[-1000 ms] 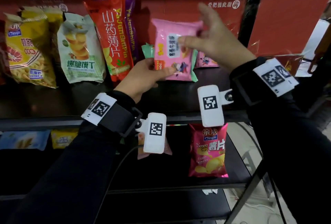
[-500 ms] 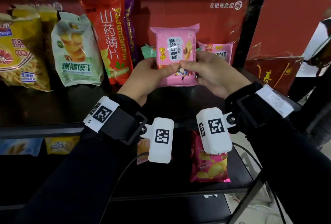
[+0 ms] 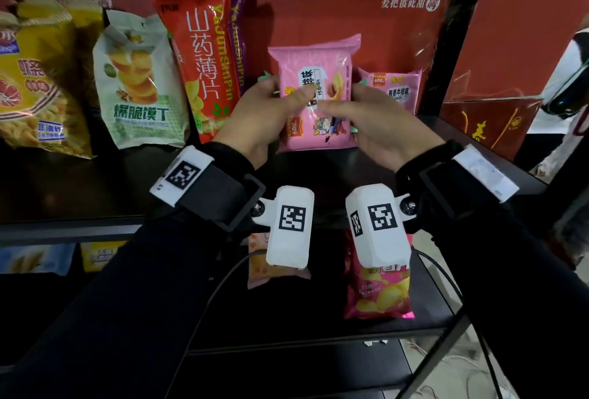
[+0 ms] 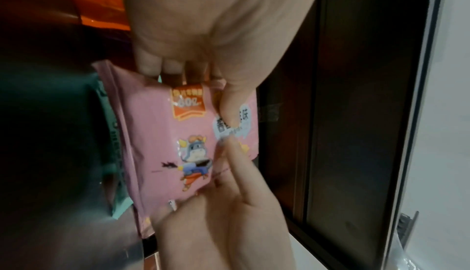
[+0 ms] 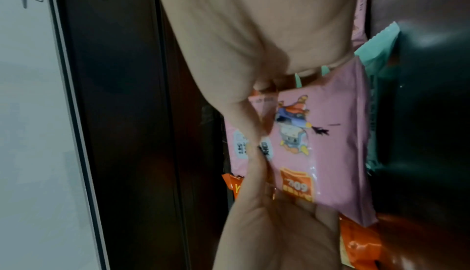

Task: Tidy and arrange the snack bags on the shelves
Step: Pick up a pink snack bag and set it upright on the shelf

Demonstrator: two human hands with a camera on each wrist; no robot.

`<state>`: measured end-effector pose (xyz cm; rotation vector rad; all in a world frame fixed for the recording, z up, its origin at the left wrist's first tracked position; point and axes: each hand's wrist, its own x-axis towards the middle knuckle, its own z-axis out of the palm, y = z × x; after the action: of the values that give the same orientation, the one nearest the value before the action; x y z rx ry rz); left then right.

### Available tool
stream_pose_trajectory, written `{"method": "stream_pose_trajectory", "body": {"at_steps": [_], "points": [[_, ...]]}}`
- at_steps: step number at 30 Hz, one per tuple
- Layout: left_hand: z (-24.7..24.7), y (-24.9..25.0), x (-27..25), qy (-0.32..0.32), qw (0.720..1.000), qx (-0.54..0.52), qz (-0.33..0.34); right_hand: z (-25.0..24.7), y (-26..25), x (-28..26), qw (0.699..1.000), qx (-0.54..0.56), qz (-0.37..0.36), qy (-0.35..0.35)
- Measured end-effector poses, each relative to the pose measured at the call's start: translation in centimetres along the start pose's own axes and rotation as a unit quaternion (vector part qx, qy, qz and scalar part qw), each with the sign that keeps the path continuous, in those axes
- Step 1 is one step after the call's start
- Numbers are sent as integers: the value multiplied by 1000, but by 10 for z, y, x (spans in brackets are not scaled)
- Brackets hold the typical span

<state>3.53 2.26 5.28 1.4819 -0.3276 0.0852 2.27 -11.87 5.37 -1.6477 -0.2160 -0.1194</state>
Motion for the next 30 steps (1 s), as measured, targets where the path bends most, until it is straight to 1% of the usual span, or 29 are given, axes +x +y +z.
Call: {"method": "stream_pose_trajectory", "body": {"at_steps": [3,6,8,10,12,14,17,20,23,25,26,28,29,30], "points": [[-7,-3,-1,-9,1000,-8,-13,2,-4,0,999,32,-3,-16],[-14,-3,-2,-26,999,-24,-33,5,-5,0,999,43,1,-23],[-17,0,-3,-27,999,-35,-25,8,-5,0,999,37,0,-26],[-17,2,-3,-13,999,-46,-7,12,-6,1,999,34,-8,-35],[-16,2,-2,0,999,-42,3,16,-8,2,997,65,-19,-47],[-16,0,-2,-3,999,-40,3,18,-10,4,996,84,-24,-27],[-18,1,-1,-21,998,-55,-15,17,-9,9,996,75,-29,22],[-20,5,1,-2,997,-75,-19,19,-8,10,996,75,-33,25],[-18,6,2,9,994,-109,-10,21,-9,10,993,105,-47,19],[-17,7,2,3,992,-127,-27,20,-12,10,989,118,-73,45],[-18,8,2,2,990,-130,-47,19,-14,9,985,127,-97,68],[-22,9,5,30,988,-117,-96,12,-17,8,967,135,-174,124],[-25,10,5,46,986,-103,-124,8,-17,8,958,127,-216,139],[-28,11,6,47,982,-91,-159,5,-17,6,951,108,-251,141]]}}
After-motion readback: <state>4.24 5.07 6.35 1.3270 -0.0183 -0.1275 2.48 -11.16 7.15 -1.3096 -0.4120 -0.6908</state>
